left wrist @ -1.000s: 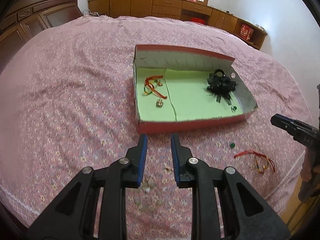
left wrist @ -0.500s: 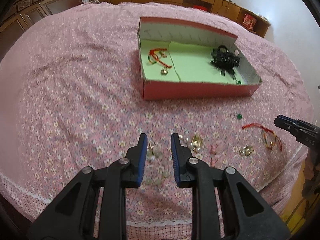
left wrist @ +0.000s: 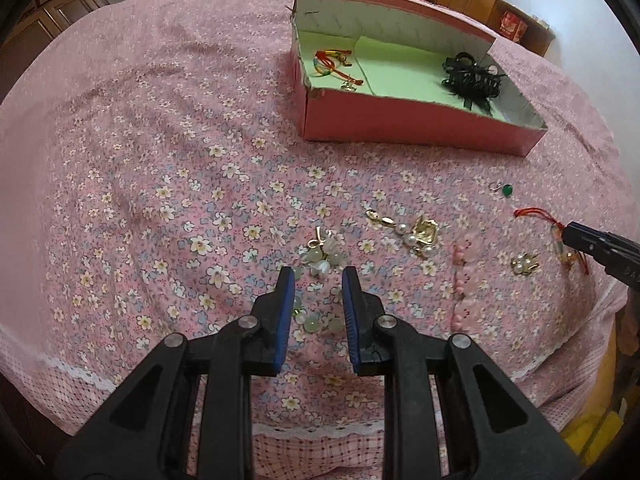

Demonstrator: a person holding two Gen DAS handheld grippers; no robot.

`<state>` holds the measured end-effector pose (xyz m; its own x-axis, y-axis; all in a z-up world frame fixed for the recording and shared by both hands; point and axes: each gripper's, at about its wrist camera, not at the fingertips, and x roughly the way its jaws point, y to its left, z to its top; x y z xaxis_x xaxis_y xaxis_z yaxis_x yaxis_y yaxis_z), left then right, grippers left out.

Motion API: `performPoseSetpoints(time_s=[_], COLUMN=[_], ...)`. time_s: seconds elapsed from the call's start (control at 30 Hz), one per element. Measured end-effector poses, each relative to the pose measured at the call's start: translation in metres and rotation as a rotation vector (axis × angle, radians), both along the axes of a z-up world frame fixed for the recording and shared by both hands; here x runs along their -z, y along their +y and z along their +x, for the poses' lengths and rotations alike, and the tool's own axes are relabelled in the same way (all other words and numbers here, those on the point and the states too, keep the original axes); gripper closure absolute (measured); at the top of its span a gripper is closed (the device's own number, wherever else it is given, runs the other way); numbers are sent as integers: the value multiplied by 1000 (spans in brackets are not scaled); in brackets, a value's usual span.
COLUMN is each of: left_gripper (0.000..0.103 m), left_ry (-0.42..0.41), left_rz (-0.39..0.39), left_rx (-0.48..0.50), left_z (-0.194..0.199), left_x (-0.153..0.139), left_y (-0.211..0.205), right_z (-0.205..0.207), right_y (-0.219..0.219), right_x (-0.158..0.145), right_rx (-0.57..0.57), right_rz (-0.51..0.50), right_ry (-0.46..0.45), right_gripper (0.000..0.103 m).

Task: Organize jewelry
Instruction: 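Grasp the pale bead bracelet with the left tool while the right tool grasps the rainbow bracelet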

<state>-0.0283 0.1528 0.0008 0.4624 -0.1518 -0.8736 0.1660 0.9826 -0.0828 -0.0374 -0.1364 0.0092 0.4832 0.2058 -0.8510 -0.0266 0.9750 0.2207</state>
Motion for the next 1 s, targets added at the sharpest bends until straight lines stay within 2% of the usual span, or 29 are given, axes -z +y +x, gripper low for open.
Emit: performPoseSetpoints(time_s=[0.17,0.6,0.73,0.8,0.87,1.0], left_gripper=[87,88,95,98,100,102], left_ry=[5,-3,-16,-20,-24,-34], left_rz=[30,0,-9,-24,-37,-68], left_rx=[-13,-21,-30,-34,-38,-36], left_z=[5,9,6,3,1,-6], left_x=[7,22,22,21,20,13], left_y=[0,3,2,3,4,10], right_z=[1,6,4,3,0,-4], right_y=[0,2,2,2,2,-3], right_x=[6,19,18,18,17,15], right_rx=[2,0,-4,-3,-1,12], right_rz=[-6,3,0,-11,-21,-2], right_ry=[12,29,19,11,6,-9], right_gripper=[73,73,73,78,90,96])
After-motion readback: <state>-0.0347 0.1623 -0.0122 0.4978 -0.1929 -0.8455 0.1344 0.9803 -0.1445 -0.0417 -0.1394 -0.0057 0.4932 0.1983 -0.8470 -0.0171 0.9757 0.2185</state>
